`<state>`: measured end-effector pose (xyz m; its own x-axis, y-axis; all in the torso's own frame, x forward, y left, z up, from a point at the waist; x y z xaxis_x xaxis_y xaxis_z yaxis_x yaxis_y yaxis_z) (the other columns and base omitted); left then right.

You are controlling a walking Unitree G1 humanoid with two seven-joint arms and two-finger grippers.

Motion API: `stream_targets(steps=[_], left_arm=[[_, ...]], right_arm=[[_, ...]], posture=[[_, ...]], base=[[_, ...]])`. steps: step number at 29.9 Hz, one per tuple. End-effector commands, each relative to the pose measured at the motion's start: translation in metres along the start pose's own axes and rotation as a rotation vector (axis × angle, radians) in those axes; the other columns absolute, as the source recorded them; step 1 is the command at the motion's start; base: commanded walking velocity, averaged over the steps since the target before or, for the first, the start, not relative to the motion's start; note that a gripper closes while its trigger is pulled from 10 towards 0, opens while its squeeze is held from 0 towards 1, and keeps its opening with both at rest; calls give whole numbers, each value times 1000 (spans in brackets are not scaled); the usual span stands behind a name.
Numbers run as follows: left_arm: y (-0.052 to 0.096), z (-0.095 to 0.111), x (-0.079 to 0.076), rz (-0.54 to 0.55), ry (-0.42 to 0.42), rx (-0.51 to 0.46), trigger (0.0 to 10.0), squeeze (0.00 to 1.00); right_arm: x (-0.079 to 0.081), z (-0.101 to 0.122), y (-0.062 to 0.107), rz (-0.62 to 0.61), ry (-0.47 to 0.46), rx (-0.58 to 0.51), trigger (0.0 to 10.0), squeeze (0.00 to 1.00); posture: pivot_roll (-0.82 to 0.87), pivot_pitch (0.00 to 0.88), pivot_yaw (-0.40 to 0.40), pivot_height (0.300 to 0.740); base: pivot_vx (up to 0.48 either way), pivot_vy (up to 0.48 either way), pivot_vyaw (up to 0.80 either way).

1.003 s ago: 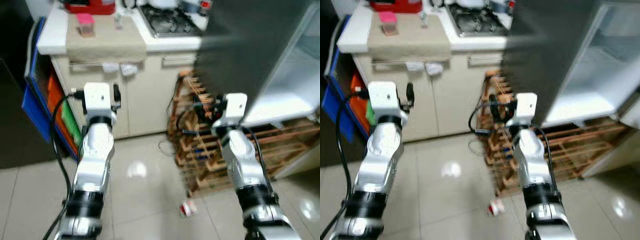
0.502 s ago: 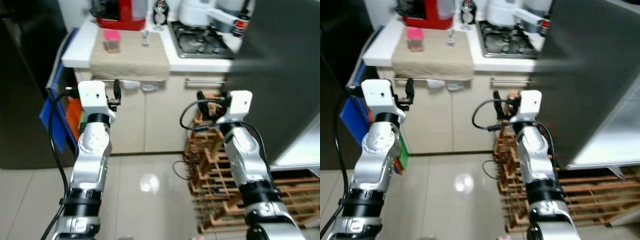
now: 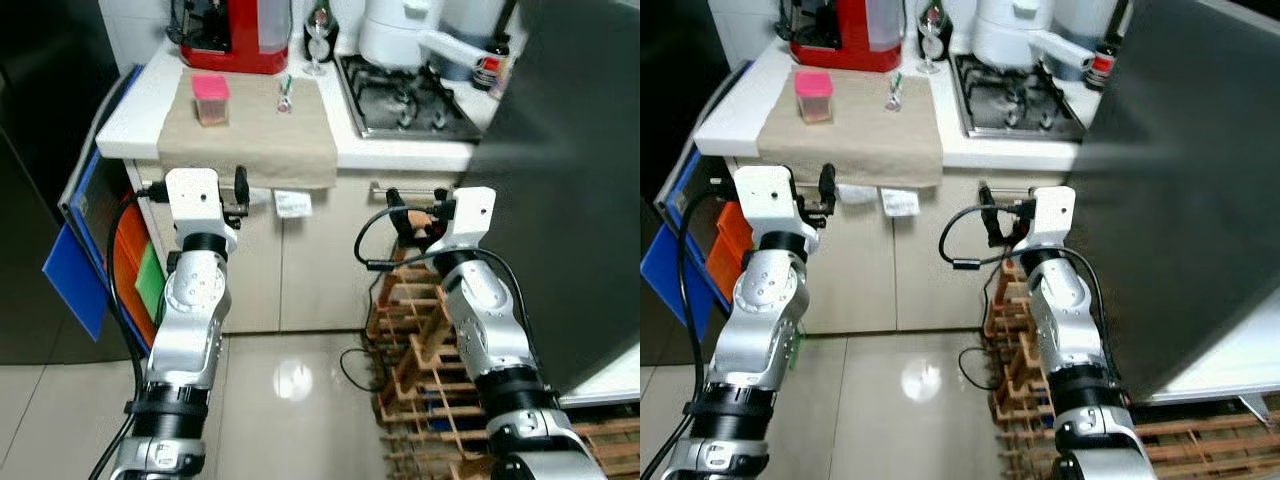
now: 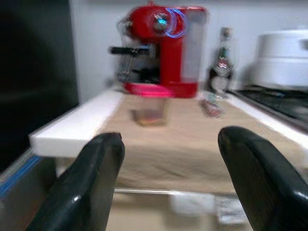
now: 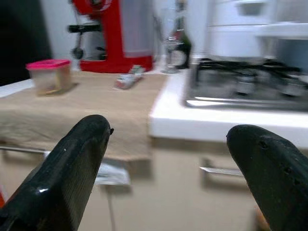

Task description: Restocking fridge

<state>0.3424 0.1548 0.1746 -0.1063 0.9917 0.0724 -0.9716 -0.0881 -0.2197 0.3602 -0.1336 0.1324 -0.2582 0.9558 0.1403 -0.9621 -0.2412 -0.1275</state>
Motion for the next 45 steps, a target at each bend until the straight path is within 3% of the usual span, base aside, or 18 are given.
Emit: stream_targets(steps=[1,15,21,25,30,36,40,45], left_arm=[[-3,3,8,27,-16,-11,10000,0],[-7,10,5,-12,-19,-41,10000,0],[-8,23,-6,-98,1,-108,10000,0],[-7,51,-14,-160,-18,-233,10000,0],[-7,65,-19,-198,-42,-297,10000,0],[-8,71,-19,-230,-36,-309,10000,0],[-8,78,-25,-287,27,-303,10000,0],[-5,84,-36,-463,75,-239,10000,0]], right_arm=[[11,5,-6,36,17,-18,10000,0],[8,9,-7,25,21,-30,10000,0],[4,26,-7,-17,79,-126,10000,0],[-1,57,-8,-77,134,-258,10000,0],[-2,73,-14,-103,136,-295,10000,0],[-14,88,-26,-175,87,-278,10000,0],[-29,98,-38,-240,47,-231,10000,0],[-44,110,-53,-276,42,-157,10000,0]], posture=[[24,0,-44,740],[18,0,-50,740],[17,0,-53,740],[20,0,-53,740],[23,0,-53,740],[24,0,-50,740],[28,0,-54,740],[46,0,-63,740]], base=[[480,0,663],[480,0,231],[480,0,0],[480,0,0],[480,0,0],[480,0,0],[480,0,0],[0,0,0]])
Point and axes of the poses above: a point about 5 cm out from each wrist's last joint towards the gripper, its own y axis pointing back from the gripper into the wrist, its own z axis along the axis of the wrist's last joint, x = y × z, the point moved 2 cm from there along -y, pointing out of the wrist towards the gripper, and after that the axes turned 2 degrees about -y, right-handed, at the moved point
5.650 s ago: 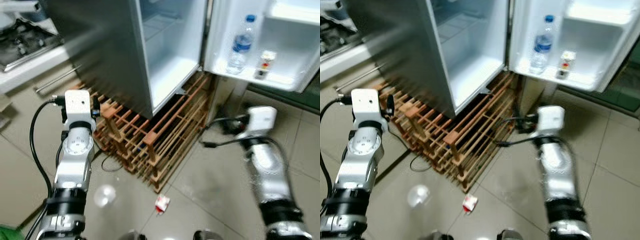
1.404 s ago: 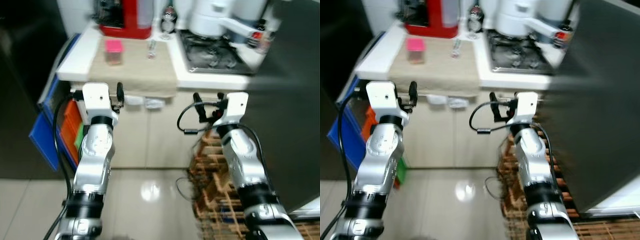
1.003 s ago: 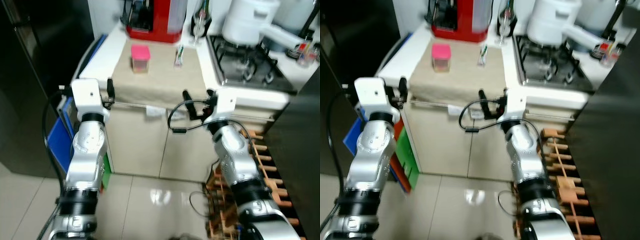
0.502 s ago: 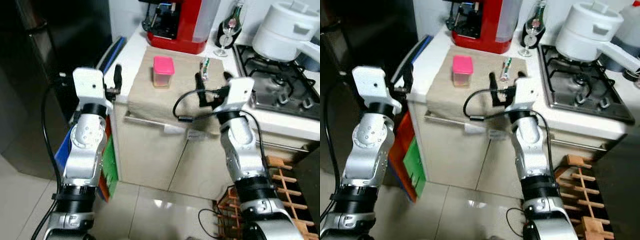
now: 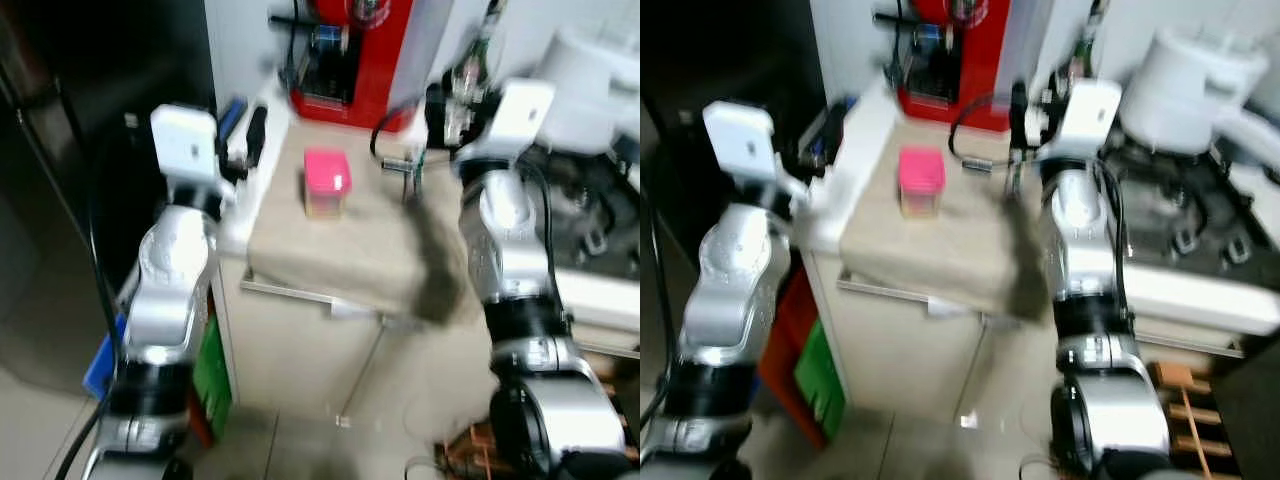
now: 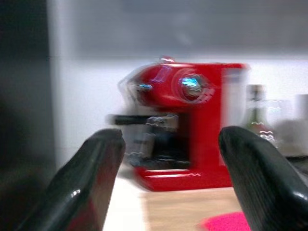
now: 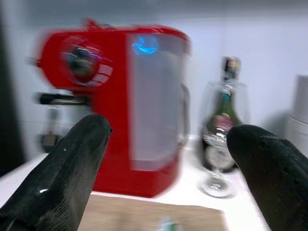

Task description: Restocking fridge

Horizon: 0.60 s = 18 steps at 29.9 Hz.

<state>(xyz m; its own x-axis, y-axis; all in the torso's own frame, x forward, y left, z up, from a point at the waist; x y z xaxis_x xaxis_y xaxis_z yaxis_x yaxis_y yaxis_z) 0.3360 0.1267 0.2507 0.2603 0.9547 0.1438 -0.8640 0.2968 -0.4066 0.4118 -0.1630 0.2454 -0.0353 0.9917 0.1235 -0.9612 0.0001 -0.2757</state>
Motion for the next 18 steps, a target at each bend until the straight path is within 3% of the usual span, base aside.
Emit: stream_targets(steps=[1,4,5,7,10,15,16,17,18], left_arm=[[-4,7,-16,-119,58,6,10000,0],[-4,15,-23,-254,155,31,10000,0],[-4,15,-23,-254,155,31,10000,0],[-3,24,-37,-397,256,35,10000,0],[-4,28,-49,-486,273,40,10000,0],[-2,27,-60,-528,295,58,10000,0],[3,24,-72,-586,344,90,10000,0],[3,24,-72,-586,344,90,10000,0],[6,20,-81,-637,370,120,10000,0]], right_arm=[[-18,0,-4,-58,-5,39,10000,0],[-17,1,-13,-54,-1,79,10000,0],[-17,1,-13,-54,-1,79,10000,0],[-19,-4,-19,-76,-14,144,10000,0],[-18,-15,-21,-79,-38,238,10000,0],[-19,-25,-20,-90,-64,301,10000,0],[-17,-33,-18,-80,-81,343,10000,0],[-17,-33,-18,-80,-81,343,10000,0],[-16,-41,-16,-78,-83,385,10000,0]], posture=[[52,0,-65,740],[74,0,-76,740],[74,0,-76,740],[98,0,-89,740],[105,0,-91,740],[110,0,-94,740],[120,0,-108,740],[120,0,-108,740],[124,0,-111,740]], base=[[0,0,0],[0,0,0],[0,0,0],[0,0,0],[0,0,0],[0,0,0],[0,0,0],[0,0,0],[0,0,0]])
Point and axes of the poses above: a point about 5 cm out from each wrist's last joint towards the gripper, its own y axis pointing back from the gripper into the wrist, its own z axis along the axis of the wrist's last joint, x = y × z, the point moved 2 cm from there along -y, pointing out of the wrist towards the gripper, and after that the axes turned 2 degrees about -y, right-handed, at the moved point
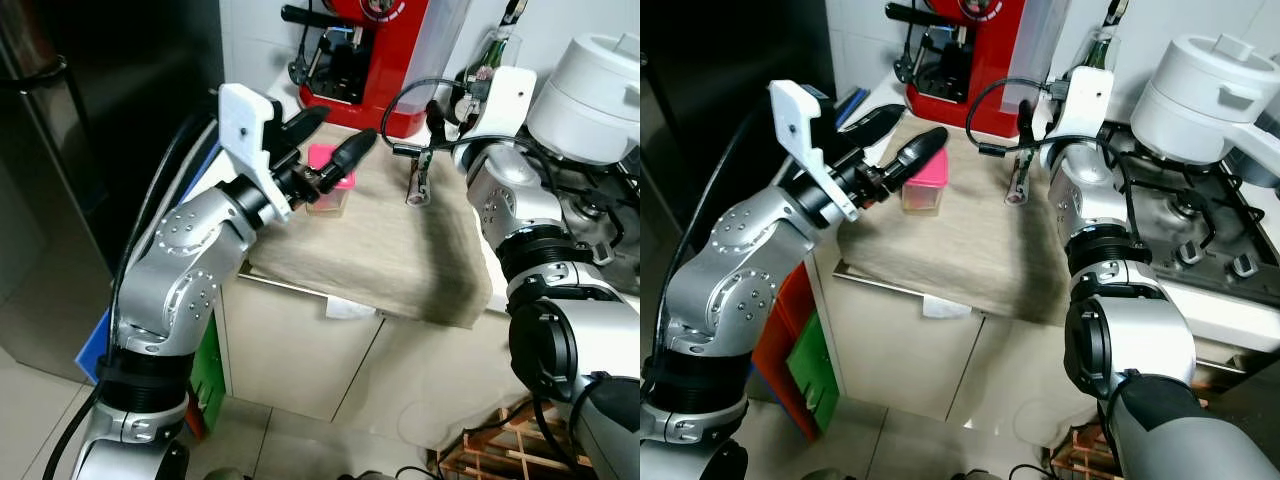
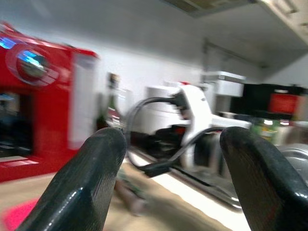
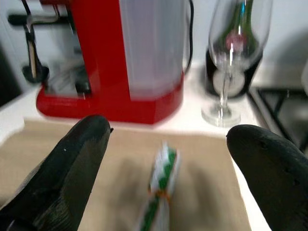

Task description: Restocking fridge

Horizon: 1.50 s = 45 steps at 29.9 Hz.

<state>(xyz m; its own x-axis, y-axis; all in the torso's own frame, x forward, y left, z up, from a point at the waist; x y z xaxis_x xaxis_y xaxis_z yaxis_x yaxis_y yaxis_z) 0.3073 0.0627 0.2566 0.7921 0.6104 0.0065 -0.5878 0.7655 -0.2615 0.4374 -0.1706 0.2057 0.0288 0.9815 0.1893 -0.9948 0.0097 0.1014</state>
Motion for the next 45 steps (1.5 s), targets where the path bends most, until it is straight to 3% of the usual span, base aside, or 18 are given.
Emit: stream_targets(steps=[1,6,10,20,32,38,39,40,45], left_arm=[[-5,-6,-15,-87,30,33,10000,0],[-4,-11,-20,-116,40,54,10000,0],[-1,-15,-18,-81,41,68,10000,0],[6,-20,-19,-42,25,86,10000,0],[29,-54,-17,-44,-37,284,10000,0],[30,-55,-20,-52,-49,289,10000,0],[29,-54,-21,-52,-45,281,10000,0],[29,-54,-22,-53,-46,279,10000,0],[28,-52,-21,-49,-53,269,10000,0]], right_arm=[[-3,0,-1,-11,-21,28,10000,0],[-5,-7,-1,-22,-33,61,10000,0],[-6,-18,0,-17,-51,105,10000,0],[4,-22,0,19,-48,128,10000,0],[3,-33,2,5,-79,194,10000,0],[3,-35,2,6,-76,200,10000,0],[2,-35,2,4,-76,201,4431,0],[2,-35,2,0,-77,200,0,0],[0,-40,3,-14,-114,227,0,0]], posture=[[124,0,-111,740],[125,0,-112,740],[123,7,-117,740],[131,18,-136,740],[123,25,-144,740],[124,26,-147,740],[124,25,-148,740],[123,26,-149,740],[122,26,-150,740]], base=[[0,0,0],[0,0,0],[0,0,0],[0,0,0],[0,0,0],[0,0,0],[0,0,0],[0,0,0],[0,0,0]])
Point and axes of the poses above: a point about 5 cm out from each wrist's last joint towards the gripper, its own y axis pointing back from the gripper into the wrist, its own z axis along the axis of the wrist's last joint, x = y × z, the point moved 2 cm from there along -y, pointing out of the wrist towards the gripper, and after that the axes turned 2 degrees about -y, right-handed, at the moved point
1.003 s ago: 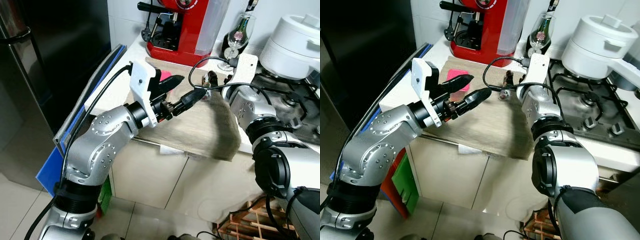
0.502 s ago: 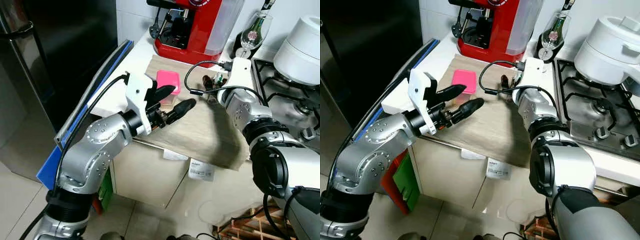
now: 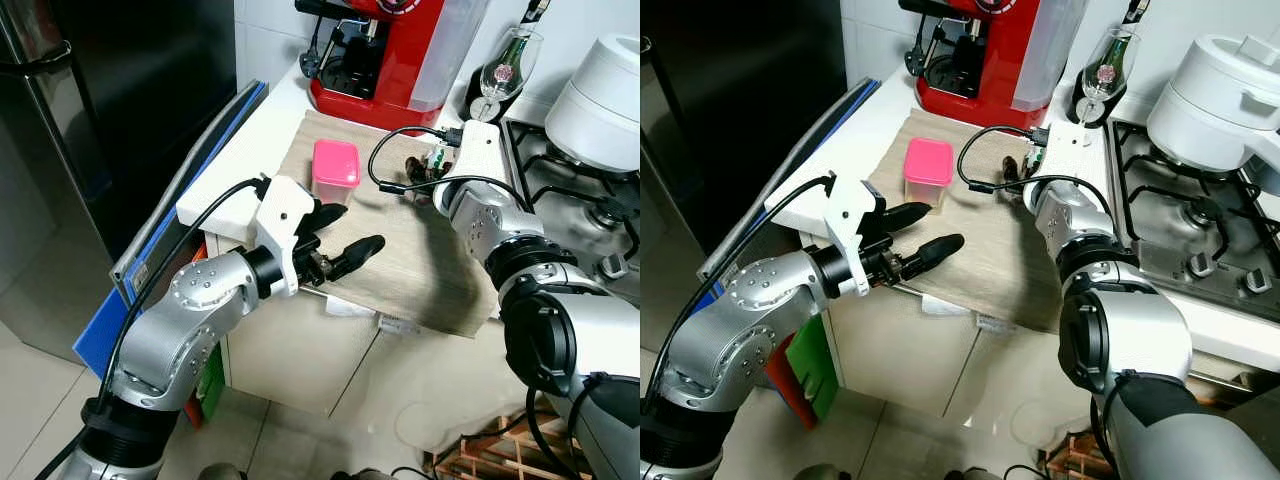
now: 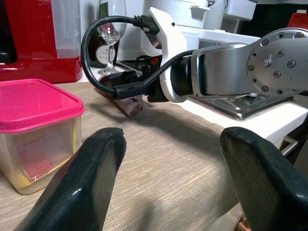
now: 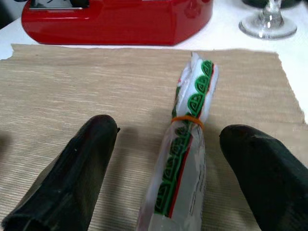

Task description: Restocking fridge

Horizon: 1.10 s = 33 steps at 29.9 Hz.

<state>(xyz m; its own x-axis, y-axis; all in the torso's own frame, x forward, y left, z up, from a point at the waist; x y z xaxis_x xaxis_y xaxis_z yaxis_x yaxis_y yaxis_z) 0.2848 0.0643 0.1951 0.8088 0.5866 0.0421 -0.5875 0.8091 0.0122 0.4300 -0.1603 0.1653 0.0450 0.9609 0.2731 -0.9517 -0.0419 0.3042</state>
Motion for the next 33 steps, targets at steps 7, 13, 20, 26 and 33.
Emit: stream_targets(steps=[7,13,20,26,33], left_arm=[[-2,7,-2,-2,-24,-15,10000,0],[-2,7,-3,-1,-24,-16,10000,0],[-3,6,-4,-1,-17,-21,10000,0],[-4,6,-5,1,-13,-26,10000,0],[-5,6,-6,2,-9,-31,10000,0]], right_arm=[[-3,-4,0,-9,-83,29,0,0],[-2,-1,0,-6,-80,13,0,0],[1,2,0,13,-80,-7,0,0],[8,51,5,14,104,-265,0,0],[17,78,14,29,186,-435,0,0]], posture=[[122,26,-150,740],[122,26,-150,740],[119,20,-150,740],[119,20,-150,740],[116,18,-149,740]], base=[[0,0,0],[0,0,0],[0,0,0],[0,0,0],[0,0,0]])
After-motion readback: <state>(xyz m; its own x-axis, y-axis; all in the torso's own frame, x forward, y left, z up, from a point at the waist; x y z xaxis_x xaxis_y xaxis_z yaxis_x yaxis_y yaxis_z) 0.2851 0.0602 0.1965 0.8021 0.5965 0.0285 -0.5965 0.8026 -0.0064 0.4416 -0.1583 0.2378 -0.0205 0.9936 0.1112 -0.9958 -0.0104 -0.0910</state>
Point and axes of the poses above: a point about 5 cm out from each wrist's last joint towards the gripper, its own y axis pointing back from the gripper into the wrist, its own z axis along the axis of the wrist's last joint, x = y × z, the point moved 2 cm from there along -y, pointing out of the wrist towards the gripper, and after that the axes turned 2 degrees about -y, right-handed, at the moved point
